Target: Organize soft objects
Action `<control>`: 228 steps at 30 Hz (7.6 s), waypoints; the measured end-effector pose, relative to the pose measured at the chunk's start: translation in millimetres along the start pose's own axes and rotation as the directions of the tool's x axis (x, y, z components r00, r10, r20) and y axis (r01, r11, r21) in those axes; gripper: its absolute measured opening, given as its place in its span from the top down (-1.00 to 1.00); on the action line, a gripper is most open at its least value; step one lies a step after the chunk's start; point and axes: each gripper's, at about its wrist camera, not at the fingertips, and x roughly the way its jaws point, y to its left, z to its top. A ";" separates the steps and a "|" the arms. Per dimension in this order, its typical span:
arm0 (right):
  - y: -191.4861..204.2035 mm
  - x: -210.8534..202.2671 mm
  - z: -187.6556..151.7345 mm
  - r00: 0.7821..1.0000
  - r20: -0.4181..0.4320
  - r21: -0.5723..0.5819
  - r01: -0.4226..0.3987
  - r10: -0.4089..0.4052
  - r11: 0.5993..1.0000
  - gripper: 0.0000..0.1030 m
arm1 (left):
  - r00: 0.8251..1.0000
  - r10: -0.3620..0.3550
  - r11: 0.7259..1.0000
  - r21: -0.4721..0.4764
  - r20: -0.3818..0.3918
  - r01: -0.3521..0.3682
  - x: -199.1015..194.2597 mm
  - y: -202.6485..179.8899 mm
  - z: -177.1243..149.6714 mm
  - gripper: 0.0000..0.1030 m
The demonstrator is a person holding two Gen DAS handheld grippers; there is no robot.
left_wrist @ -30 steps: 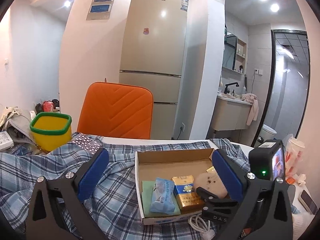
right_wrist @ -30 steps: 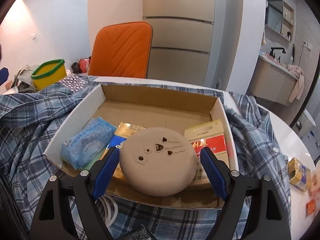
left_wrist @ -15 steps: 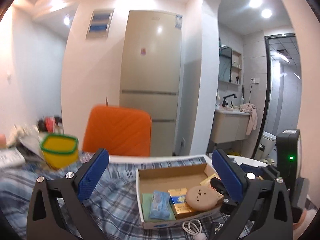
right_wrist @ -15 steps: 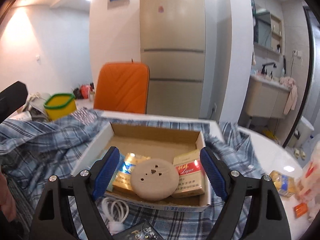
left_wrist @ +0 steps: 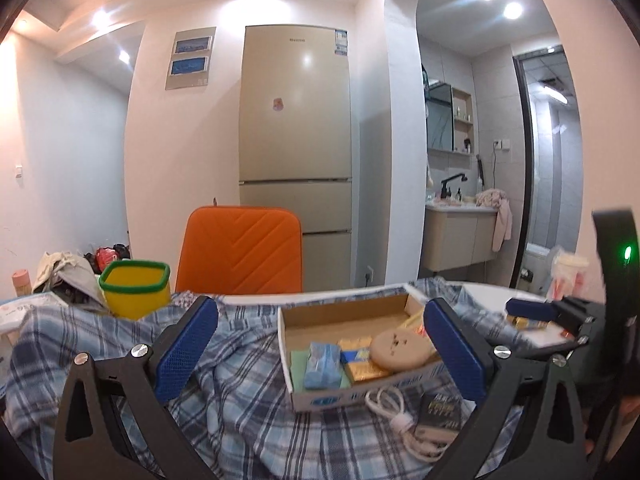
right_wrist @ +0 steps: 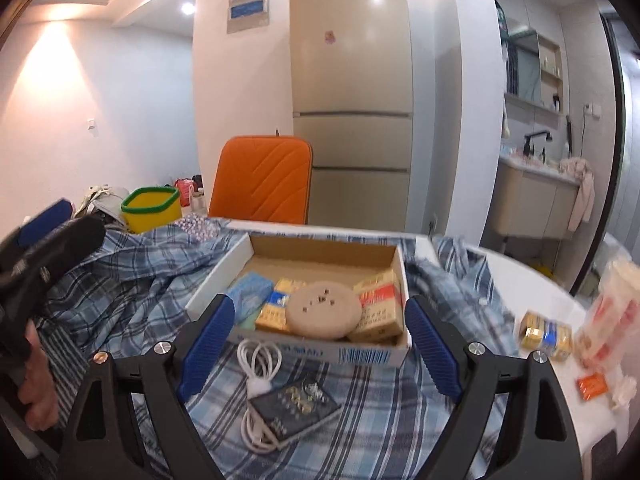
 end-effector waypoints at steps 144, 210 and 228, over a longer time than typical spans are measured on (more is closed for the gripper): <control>4.3 -23.6 75.8 0.981 0.191 -0.031 -0.022 0.027 0.999 0.57 | 0.995 0.096 0.995 0.006 0.041 -0.096 10.7 -15.6 48.8 0.12; -12.7 5.0 74.0 0.987 0.124 0.005 0.102 -0.102 0.995 -0.14 | 0.997 0.034 0.999 0.006 -0.070 -0.034 37.9 1.9 52.8 -0.49; 24.2 -129.8 64.6 0.913 0.399 -0.022 0.099 -0.082 0.995 -1.00 | 0.990 -0.012 1.000 0.029 0.139 0.008 -56.2 -1.0 60.2 -0.99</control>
